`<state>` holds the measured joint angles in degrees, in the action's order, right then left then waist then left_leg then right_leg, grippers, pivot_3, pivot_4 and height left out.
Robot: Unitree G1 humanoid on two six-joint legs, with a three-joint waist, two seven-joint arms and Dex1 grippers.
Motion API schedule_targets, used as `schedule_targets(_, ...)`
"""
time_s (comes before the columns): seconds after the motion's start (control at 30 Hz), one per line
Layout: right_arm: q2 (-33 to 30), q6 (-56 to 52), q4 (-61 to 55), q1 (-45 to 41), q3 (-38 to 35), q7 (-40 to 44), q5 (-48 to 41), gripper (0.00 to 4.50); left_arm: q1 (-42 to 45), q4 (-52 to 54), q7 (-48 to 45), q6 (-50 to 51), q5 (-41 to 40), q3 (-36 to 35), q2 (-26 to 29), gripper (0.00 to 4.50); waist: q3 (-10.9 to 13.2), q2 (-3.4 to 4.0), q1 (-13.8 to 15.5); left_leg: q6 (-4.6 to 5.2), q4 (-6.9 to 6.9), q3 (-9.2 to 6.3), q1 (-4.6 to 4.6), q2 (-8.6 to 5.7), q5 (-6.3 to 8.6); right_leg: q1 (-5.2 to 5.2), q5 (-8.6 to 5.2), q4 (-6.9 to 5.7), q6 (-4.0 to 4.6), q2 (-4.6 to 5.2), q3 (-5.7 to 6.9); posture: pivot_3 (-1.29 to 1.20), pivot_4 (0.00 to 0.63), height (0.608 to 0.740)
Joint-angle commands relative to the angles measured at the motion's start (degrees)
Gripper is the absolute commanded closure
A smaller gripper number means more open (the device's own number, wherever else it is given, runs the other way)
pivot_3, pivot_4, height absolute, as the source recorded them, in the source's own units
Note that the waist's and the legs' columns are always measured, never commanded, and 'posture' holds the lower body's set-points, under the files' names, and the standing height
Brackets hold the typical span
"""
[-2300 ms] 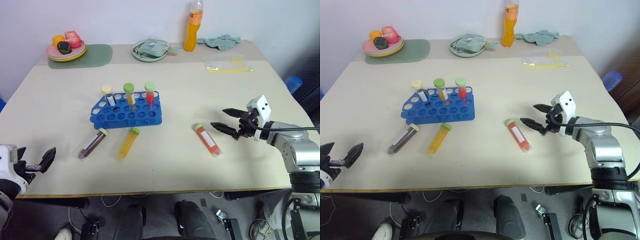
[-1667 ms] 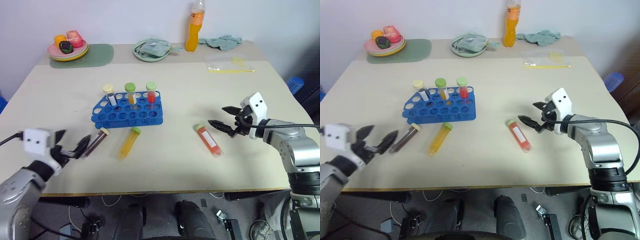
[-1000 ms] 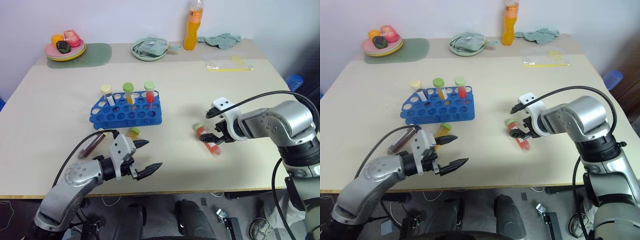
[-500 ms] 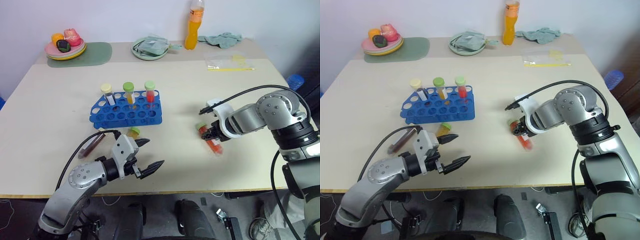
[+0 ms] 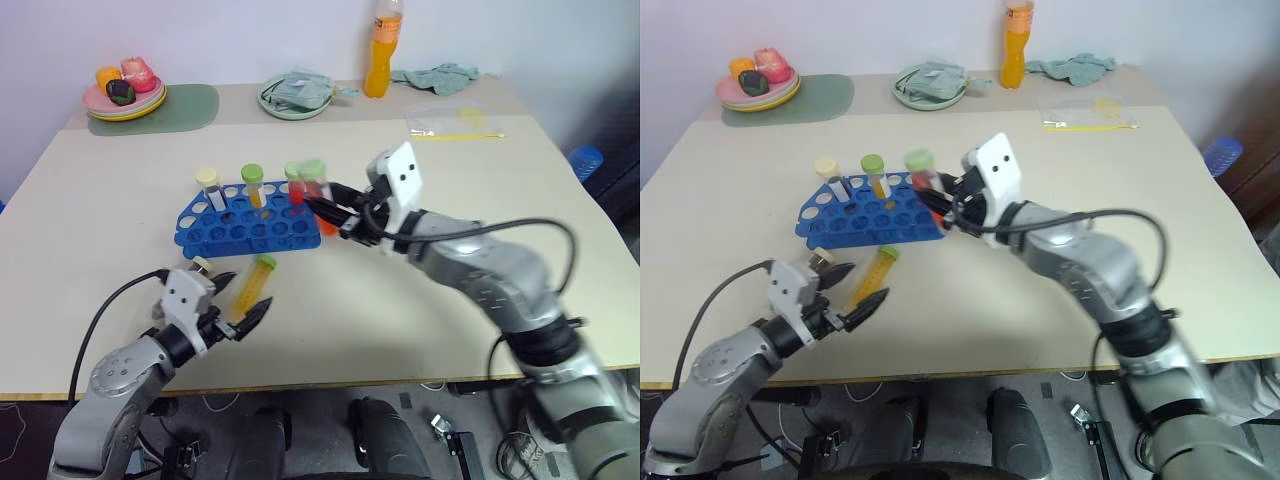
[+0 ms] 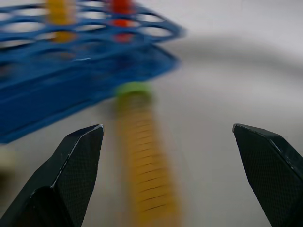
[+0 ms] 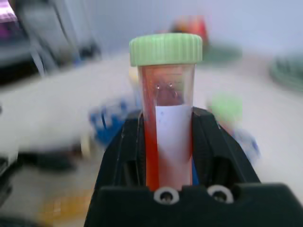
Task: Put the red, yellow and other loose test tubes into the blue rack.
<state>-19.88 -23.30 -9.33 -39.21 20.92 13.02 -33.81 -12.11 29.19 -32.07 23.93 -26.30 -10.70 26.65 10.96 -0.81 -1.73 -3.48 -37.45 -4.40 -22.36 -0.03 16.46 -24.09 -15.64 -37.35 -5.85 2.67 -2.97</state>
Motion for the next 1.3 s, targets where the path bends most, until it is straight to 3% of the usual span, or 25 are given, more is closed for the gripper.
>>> schedule_targets(0.03, 8.2, 15.3, 13.4, -1.7, 1.4, 1.2, 12.0, 3.41, -0.7, -0.5, -0.2, -3.6, 0.1, -2.5, -0.4, 0.00, 0.0, -0.02, -0.2, -0.04, 0.00, 0.00, 0.00, 0.00, -0.02, 0.00, 0.01, -0.02, 0.02, 0.01, 0.00, 0.00, 0.150, 0.740)
schedule_targets(0.13, 13.3, 22.2, 21.1, -1.8, -0.1, 2.1, 16.8, 3.41, -1.2, -0.8, -0.3, -4.7, 0.0, -3.1, -0.5, 0.00, 0.0, -0.01, -0.2, -0.08, 0.01, -0.03, -0.01, -0.01, -0.05, -0.02, 0.03, -0.05, 0.04, 0.02, 0.01, 0.00, 0.150, 0.740)
schedule_targets(0.3, 16.7, 28.4, 28.7, -1.3, -2.3, 3.3, 21.8, 3.41, -3.3, 1.0, -0.2, -5.4, -0.5, -3.1, -0.6, 0.00, 0.0, 0.00, -0.6, -0.09, 0.08, -0.02, -0.02, -0.02, -0.05, -0.07, 0.03, -0.04, 0.04, 0.06, 0.00, 0.00, 0.150, 0.740)
schedule_targets(0.7, 20.8, 28.6, 30.0, 0.9, -5.2, 8.7, 24.6, 3.41, -2.5, 0.6, -0.9, -5.4, -0.7, -1.8, -0.3, 0.00, 0.0, 0.00, -0.8, -0.13, 0.10, -0.05, 0.02, -0.01, -0.07, -0.12, 0.04, -0.18, 0.06, 0.02, -0.01, 0.00, 0.150, 0.740)
schedule_targets(1.17, 23.7, 30.6, 34.8, 0.7, -8.2, 9.3, 26.7, 3.41, -1.7, 1.1, -0.6, -4.5, -0.7, -1.6, 0.0, 0.00, 0.0, 0.00, -0.9, -0.16, 0.09, -0.05, 0.02, -0.01, -0.09, -0.15, 0.04, -0.25, 0.07, 0.02, -0.02, 0.00, 0.150, 0.740)
schedule_targets(1.3, 23.6, 32.4, 33.6, 1.2, -9.1, 10.4, 26.6, 1.86, -1.2, 2.4, 0.8, -1.2, -1.3, -1.3, 0.5, 0.00, 0.0, 0.00, -0.9, -0.17, 0.07, -0.05, 0.04, -0.01, -0.10, -0.15, 0.04, -0.30, 0.07, 0.02, -0.02, 0.00, 0.150, 0.740)
